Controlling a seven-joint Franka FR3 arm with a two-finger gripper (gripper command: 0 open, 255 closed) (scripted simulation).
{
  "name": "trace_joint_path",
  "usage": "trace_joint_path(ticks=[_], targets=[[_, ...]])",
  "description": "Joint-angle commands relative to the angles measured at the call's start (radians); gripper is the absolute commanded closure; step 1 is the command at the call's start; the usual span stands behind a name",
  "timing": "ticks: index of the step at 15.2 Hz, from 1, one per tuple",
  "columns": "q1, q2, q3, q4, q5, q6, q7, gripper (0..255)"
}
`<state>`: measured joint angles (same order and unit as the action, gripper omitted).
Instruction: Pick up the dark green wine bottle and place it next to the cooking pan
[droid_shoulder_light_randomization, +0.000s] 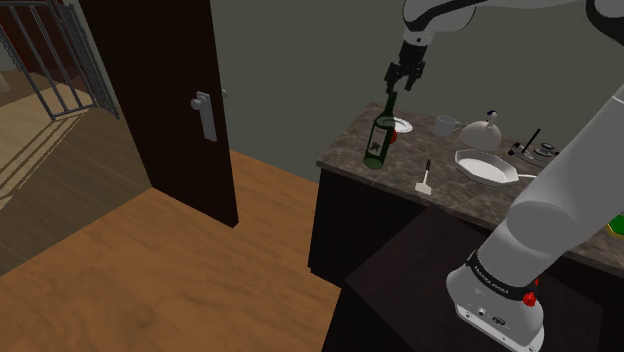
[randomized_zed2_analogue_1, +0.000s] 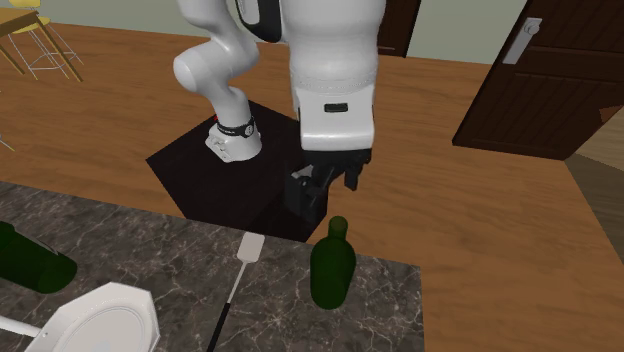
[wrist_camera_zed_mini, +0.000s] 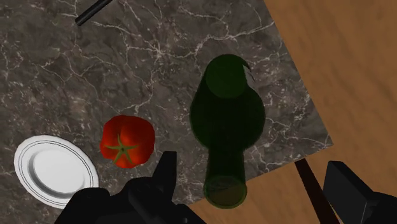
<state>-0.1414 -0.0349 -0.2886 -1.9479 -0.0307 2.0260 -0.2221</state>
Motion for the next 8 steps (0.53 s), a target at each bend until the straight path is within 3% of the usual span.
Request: trace_joint_path(ticks=[1,8], targets=[[-0.009,0.052,-0.012,0.044,0.025,0.007,-0.024,0],[-0.013,0.09,-0.013,-0.014,0.038,0.101,-0.033,0]])
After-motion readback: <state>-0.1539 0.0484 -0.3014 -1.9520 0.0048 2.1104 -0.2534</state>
